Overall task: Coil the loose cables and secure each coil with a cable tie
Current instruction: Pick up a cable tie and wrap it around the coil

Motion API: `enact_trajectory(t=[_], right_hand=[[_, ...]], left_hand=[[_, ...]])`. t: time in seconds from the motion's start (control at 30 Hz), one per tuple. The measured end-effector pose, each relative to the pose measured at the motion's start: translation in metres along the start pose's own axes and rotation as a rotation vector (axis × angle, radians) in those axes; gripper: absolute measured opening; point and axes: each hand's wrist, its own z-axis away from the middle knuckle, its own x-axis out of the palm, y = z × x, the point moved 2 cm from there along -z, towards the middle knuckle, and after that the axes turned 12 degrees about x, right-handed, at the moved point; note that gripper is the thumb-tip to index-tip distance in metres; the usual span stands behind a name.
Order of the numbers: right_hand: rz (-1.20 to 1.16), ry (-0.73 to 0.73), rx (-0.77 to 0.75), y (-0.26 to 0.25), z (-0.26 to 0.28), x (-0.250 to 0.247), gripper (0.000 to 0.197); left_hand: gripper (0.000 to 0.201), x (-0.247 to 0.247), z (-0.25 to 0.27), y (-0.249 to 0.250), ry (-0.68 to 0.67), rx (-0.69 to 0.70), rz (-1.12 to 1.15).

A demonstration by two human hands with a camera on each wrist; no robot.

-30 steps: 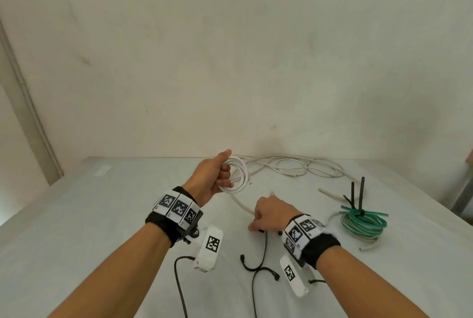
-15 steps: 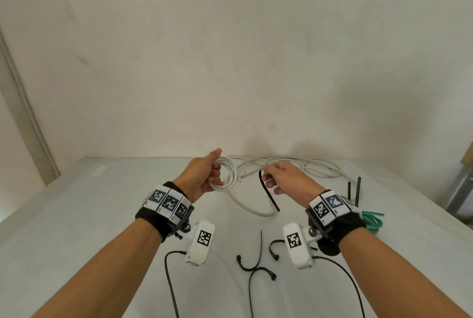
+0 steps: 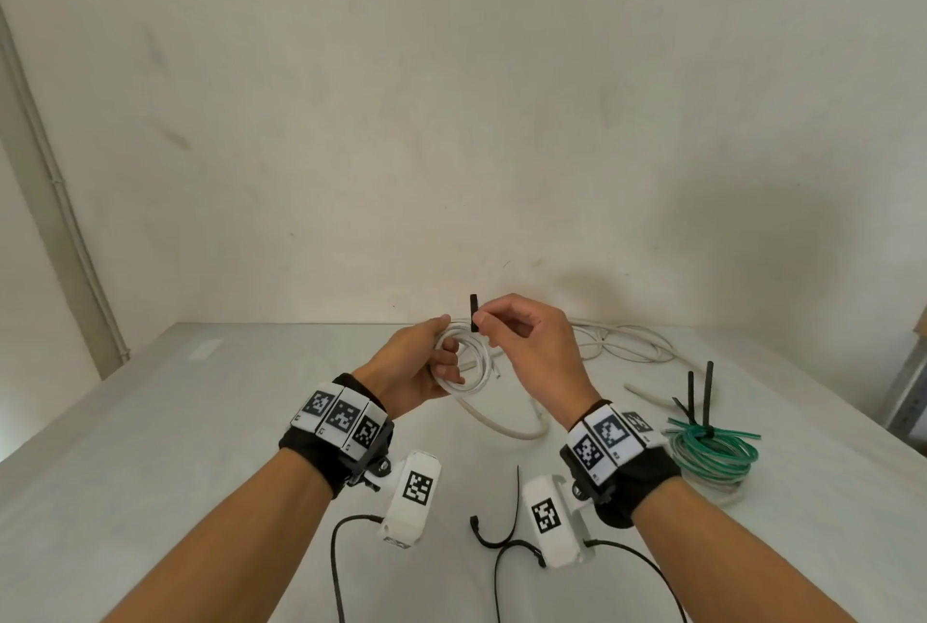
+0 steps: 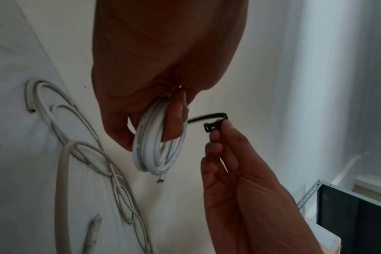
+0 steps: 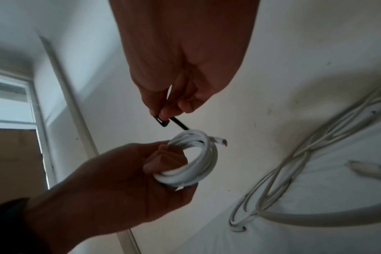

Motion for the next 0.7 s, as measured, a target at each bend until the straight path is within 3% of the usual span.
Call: enact_trajectory(t=[0.2, 0.33, 0.53, 0.7], right_hand=[[0.099, 0.013, -0.03, 0.006, 0.007, 0.012, 0.009], [0.199, 0.014, -0.072, 0.012, 0.007, 0.011, 0.008], [0.58, 0.083, -0.251, 0.016, 0.003, 0.008, 0.003], [0.521, 0.143, -0.313, 0.016, 0.007, 0.009, 0.008]], left_hand=[[0.056, 0.005, 0.003, 0.007, -0.1, 0.065, 0.041], [0.044, 0.009, 0.011, 0.013, -0.158, 0.168, -0.083], [0.026, 0.005, 0.008, 0.009, -0.149, 0.185, -0.099], [0.029, 0.01, 0.012, 0.01, -0.126, 0.204, -0.124]])
